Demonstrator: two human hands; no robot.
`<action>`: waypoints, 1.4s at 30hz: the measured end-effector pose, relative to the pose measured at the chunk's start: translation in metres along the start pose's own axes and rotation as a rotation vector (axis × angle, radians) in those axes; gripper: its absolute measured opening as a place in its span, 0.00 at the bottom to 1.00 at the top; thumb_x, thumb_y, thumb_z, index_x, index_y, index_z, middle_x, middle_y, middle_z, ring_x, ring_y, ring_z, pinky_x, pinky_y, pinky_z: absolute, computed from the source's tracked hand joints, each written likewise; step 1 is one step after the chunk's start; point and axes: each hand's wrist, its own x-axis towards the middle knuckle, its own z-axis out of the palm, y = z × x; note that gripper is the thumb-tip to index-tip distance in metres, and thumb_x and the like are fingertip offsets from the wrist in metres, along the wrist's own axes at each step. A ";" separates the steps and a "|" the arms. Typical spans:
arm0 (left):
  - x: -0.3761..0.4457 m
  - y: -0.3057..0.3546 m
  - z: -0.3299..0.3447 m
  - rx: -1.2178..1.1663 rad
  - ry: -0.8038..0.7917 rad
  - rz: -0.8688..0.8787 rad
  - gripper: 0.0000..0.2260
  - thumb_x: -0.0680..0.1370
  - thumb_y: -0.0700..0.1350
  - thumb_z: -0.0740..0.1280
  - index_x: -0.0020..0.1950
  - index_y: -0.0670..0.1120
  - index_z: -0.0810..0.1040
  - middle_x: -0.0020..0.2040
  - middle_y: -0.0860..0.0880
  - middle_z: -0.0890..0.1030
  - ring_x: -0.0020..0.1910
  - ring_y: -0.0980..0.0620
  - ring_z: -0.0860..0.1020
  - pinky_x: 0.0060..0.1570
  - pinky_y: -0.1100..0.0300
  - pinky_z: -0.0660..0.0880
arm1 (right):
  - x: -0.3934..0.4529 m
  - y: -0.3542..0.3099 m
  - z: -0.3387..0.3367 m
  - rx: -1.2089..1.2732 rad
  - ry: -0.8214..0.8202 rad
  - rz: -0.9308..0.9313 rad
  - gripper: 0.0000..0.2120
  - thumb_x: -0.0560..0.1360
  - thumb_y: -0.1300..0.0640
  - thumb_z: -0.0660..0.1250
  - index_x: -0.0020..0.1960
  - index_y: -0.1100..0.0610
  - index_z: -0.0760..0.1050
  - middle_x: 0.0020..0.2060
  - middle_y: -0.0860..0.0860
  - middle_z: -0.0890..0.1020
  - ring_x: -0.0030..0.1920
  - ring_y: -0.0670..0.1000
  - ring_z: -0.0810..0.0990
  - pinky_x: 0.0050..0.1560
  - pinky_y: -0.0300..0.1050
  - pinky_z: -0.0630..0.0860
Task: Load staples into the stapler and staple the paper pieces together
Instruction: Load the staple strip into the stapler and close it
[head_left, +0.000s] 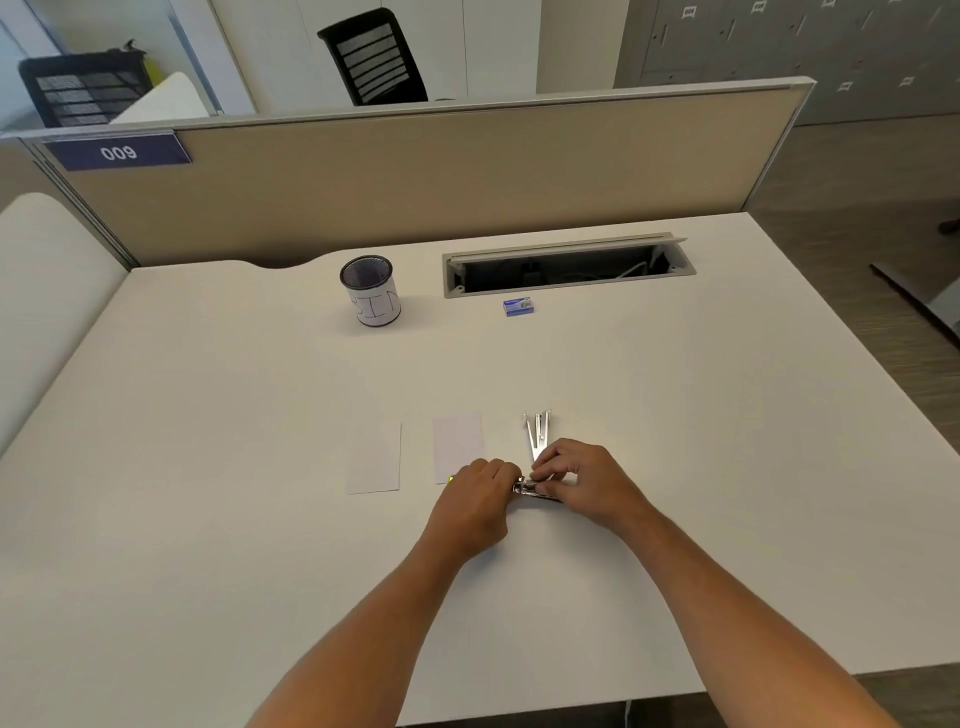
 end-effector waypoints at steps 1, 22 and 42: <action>0.000 0.000 -0.001 -0.010 0.007 -0.005 0.08 0.77 0.36 0.62 0.54 0.44 0.76 0.46 0.47 0.78 0.44 0.43 0.74 0.41 0.54 0.66 | 0.001 -0.001 -0.001 -0.001 0.014 -0.001 0.07 0.70 0.66 0.79 0.47 0.59 0.88 0.46 0.48 0.84 0.47 0.47 0.83 0.50 0.34 0.75; 0.001 -0.012 -0.013 -0.149 0.108 -0.082 0.06 0.81 0.43 0.65 0.55 0.47 0.69 0.40 0.47 0.79 0.38 0.45 0.73 0.31 0.52 0.66 | 0.018 -0.019 -0.009 0.052 0.034 -0.136 0.05 0.69 0.66 0.79 0.44 0.60 0.88 0.42 0.48 0.87 0.42 0.45 0.84 0.46 0.34 0.76; 0.004 -0.004 -0.012 -0.162 0.122 -0.047 0.06 0.81 0.43 0.65 0.56 0.47 0.70 0.42 0.48 0.81 0.39 0.44 0.76 0.32 0.54 0.68 | 0.018 -0.019 -0.013 0.005 0.013 -0.226 0.06 0.71 0.69 0.77 0.45 0.61 0.88 0.45 0.50 0.88 0.46 0.44 0.86 0.52 0.37 0.80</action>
